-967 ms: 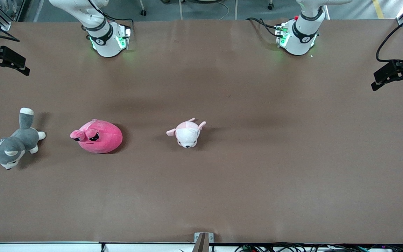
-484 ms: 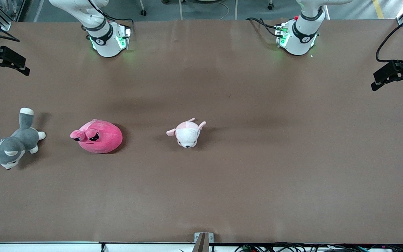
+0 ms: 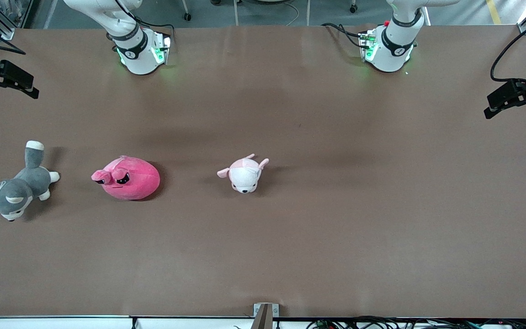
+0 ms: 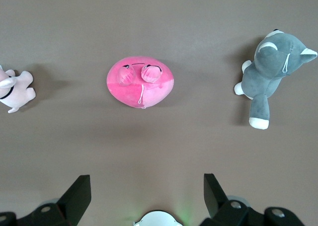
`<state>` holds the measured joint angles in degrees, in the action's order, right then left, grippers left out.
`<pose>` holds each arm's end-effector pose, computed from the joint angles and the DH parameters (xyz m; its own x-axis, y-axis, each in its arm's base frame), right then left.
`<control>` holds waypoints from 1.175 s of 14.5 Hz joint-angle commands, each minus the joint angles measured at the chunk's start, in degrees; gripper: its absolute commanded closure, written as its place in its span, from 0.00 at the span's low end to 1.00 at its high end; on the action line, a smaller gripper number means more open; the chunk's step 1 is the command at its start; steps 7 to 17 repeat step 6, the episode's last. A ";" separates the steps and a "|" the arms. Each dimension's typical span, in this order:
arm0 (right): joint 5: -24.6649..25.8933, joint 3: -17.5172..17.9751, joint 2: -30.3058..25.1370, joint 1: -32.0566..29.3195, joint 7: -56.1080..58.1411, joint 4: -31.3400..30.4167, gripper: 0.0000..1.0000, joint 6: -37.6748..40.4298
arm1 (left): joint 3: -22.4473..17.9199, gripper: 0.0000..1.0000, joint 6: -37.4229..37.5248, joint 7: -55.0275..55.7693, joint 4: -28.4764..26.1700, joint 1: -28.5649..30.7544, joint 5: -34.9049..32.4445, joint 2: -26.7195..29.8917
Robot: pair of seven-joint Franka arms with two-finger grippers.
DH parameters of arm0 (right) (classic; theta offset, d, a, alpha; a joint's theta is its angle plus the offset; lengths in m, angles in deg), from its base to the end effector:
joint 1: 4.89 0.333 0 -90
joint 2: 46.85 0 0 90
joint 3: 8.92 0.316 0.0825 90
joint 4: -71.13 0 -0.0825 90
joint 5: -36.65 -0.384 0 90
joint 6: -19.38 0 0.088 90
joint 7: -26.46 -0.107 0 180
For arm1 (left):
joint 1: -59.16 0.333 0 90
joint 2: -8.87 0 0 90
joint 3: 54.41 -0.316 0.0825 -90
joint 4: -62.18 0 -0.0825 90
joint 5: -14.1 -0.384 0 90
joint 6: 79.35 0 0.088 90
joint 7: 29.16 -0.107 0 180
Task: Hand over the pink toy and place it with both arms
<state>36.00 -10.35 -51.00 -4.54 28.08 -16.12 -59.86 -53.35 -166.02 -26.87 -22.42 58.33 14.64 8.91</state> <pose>0.5113 -0.0088 0.6695 0.9977 0.0118 -0.0669 0.0108 -0.9998 -0.0150 0.5483 -0.0192 0.6639 0.9993 0.0065 0.0364 0.0061 -0.9999 0.0108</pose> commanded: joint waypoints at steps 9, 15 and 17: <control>1.17 0.20 -0.16 -0.53 0.76 -0.02 0.00 0.13 | -0.19 0.00 0.01 0.61 0.85 -0.57 -0.54 -0.39; 1.17 0.20 -0.16 -0.53 0.76 -0.02 0.00 0.13 | -0.19 0.00 0.01 0.61 0.85 -0.57 -0.54 -0.39; 1.17 0.20 -0.16 -0.53 0.76 -0.02 0.00 0.13 | -0.19 0.00 0.01 0.61 0.85 -0.57 -0.54 -0.39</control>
